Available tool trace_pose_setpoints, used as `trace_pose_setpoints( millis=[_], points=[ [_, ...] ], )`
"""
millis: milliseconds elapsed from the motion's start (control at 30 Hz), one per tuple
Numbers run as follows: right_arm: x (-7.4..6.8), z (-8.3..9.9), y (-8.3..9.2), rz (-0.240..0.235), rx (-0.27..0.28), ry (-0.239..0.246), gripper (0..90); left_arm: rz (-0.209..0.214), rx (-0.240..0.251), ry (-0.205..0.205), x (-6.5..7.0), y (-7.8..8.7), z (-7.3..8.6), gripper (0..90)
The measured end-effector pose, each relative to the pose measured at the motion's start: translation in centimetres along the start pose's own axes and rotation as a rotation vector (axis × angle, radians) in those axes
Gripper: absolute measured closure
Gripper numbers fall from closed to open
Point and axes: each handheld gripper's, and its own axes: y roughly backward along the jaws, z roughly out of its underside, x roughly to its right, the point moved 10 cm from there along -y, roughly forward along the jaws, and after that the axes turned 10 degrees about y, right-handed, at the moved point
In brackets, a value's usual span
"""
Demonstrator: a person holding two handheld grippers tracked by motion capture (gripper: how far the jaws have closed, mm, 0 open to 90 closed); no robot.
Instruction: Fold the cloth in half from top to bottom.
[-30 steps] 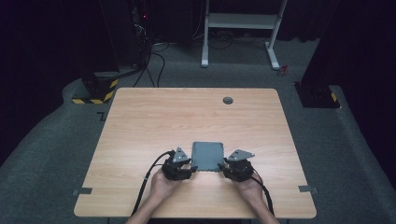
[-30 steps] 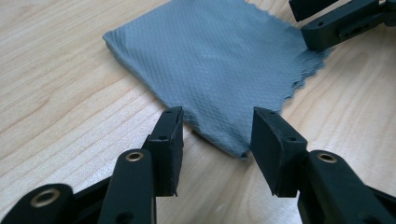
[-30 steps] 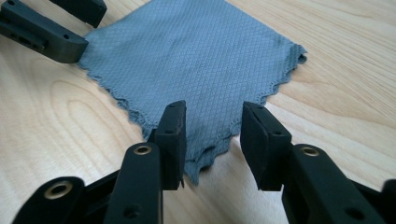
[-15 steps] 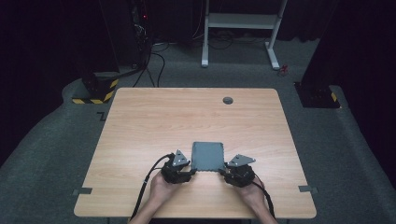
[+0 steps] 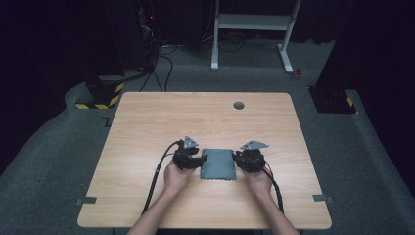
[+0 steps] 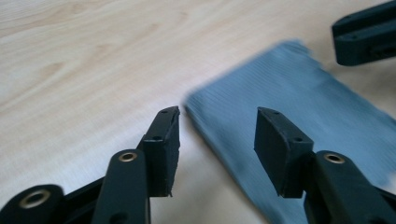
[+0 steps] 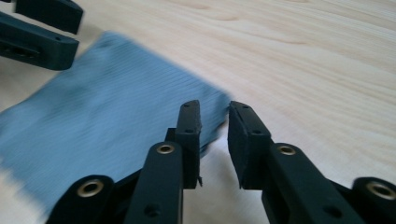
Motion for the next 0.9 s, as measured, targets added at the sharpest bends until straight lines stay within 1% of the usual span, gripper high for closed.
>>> trace_pose_setpoints(
  millis=[100,133,167,233,267,300,333,367,400,433,467,533,667,700,767,800,833,867,900],
  points=[
    [0.9,-0.3,-1.0,0.001,-0.008,-0.046,71.3,-0.036,-0.027,0.025,-0.9,-1.2,-0.8,49.4],
    [1.1,-0.3,-1.4,0.003,-0.014,-0.052,70.1,-0.040,-0.033,0.028,-1.0,-1.5,-0.8,49.7],
    [1.1,-0.2,-1.7,0.001,-0.024,-0.056,69.7,-0.045,-0.045,0.027,-1.1,-1.7,-0.8,50.1],
    [1.2,-0.1,-2.4,-0.002,-0.039,-0.055,69.9,-0.046,-0.069,0.013,-1.0,-2.2,-0.7,53.3],
    [1.3,-0.2,-2.5,-0.004,-0.037,-0.051,71.9,-0.044,-0.069,0.002,-1.0,-2.3,-0.7,55.7],
    [1.2,-0.3,-2.5,-0.012,-0.041,-0.057,74.8,-0.029,-0.071,0.000,-0.8,-2.3,-0.7,59.1],
    [1.1,-0.4,-2.7,-0.025,-0.044,-0.046,83.2,-0.016,-0.073,-0.003,-0.7,-2.4,-0.7,68.7],
    [0.9,-0.5,-2.8,-0.030,-0.047,-0.030,87.1,-0.001,-0.081,-0.007,-0.4,-2.4,-0.6,74.5],
    [0.8,-0.7,-2.9,-0.032,-0.050,-0.015,88.1,-0.010,-0.087,-0.034,-0.4,-2.4,-0.7,79.5],
    [0.8,-0.8,-3.0,-0.028,-0.055,-0.003,88.6,-0.016,-0.089,-0.049,-0.4,-2.4,-0.7,84.7],
    [0.8,-0.9,-3.0,-0.026,-0.058,-0.003,88.9,-0.023,-0.092,-0.066,-0.5,-2.4,-0.8,86.1],
    [0.8,-1.1,-3.2,-0.017,-0.057,0.008,89.2,-0.031,-0.086,-0.065,-0.7,-2.4,-1.0,86.9],
    [0.9,-1.8,-3.8,-0.005,-0.051,0.010,89.2,-0.050,-0.045,-0.041,-1.6,-2.4,-1.7,87.0],
    [1.0,-2.0,-4.0,-0.004,-0.049,-0.001,89.2,-0.049,-0.040,-0.035,-1.8,-2.4,-1.8,87.0],
    [1.1,-2.2,-4.4,0.006,-0.058,0.007,89.1,-0.051,-0.041,-0.034,-2.2,-2.6,-1.7,86.6],
    [1.1,-2.4,-4.6,0.013,-0.061,0.010,88.6,-0.059,-0.041,-0.035,-2.3,-2.6,-1.5,85.5],
    [1.1,-2.6,-4.8,0.017,-0.060,0.018,87.8,-0.062,-0.037,-0.033,-2.4,-2.5,-1.4,81.9],
    [1.0,-2.7,-4.8,0.015,-0.060,0.019,83.2,-0.054,-0.035,-0.022,-2.4,-2.3,-1.3,74.4],
    [1.0,-2.6,-4.8,0.006,-0.059,0.008,79.2,-0.046,-0.030,-0.016,-2.3,-1.8,-1.2,66.8]
  ],
)
